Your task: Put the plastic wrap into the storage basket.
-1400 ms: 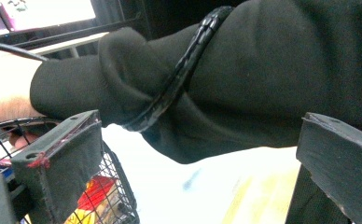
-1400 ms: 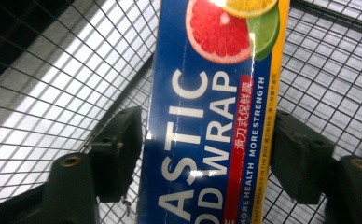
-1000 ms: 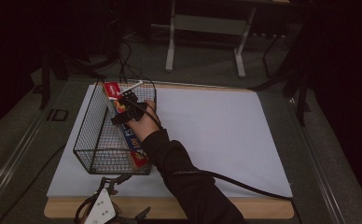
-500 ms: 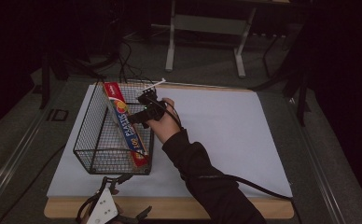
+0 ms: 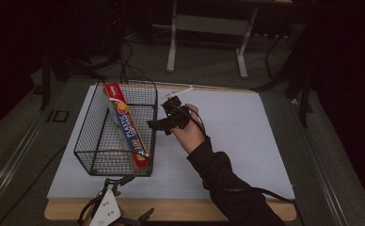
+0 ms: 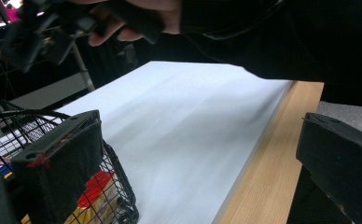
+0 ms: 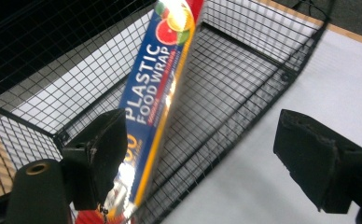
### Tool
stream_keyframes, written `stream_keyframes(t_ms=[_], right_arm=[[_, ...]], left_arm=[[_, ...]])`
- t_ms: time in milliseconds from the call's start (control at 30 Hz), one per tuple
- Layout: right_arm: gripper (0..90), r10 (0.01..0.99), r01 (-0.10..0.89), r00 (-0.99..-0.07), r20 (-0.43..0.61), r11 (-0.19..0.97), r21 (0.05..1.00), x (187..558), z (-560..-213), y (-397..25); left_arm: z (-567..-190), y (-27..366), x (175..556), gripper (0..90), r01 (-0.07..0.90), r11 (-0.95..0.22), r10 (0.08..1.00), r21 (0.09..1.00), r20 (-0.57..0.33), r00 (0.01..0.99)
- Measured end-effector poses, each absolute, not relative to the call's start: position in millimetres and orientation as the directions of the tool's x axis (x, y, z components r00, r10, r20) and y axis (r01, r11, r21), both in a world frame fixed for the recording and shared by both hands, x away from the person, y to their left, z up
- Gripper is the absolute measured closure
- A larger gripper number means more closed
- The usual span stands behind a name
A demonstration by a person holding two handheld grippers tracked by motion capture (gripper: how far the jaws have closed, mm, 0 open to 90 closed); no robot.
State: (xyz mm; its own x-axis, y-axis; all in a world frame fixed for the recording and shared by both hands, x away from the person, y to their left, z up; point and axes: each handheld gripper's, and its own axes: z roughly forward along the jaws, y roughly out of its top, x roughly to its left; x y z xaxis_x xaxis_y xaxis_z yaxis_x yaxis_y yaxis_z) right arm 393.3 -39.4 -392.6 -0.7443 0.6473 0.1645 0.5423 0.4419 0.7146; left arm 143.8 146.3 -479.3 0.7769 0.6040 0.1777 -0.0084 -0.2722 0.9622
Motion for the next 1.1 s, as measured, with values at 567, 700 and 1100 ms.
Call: stream_keyframes(t_ms=[567,700,1100], right_arm=[[17.0,0.672,0.551,-0.72,0.173,0.402,0.732,377,-409,-116],[17.0,0.674,0.567,-0.713,0.193,0.392,0.724,373,-420,-130],[16.0,0.683,0.57,-0.702,0.199,0.373,0.732,360,-443,-167]], left_arm=[[-480,145,145,1.3,-0.004,-0.278,0.605,0.961,0.178,0.776],[-480,145,145,1.3,-0.001,-0.28,0.606,0.96,0.178,0.775],[-481,143,145,1.3,0.0,-0.286,0.604,0.958,0.18,0.777]])
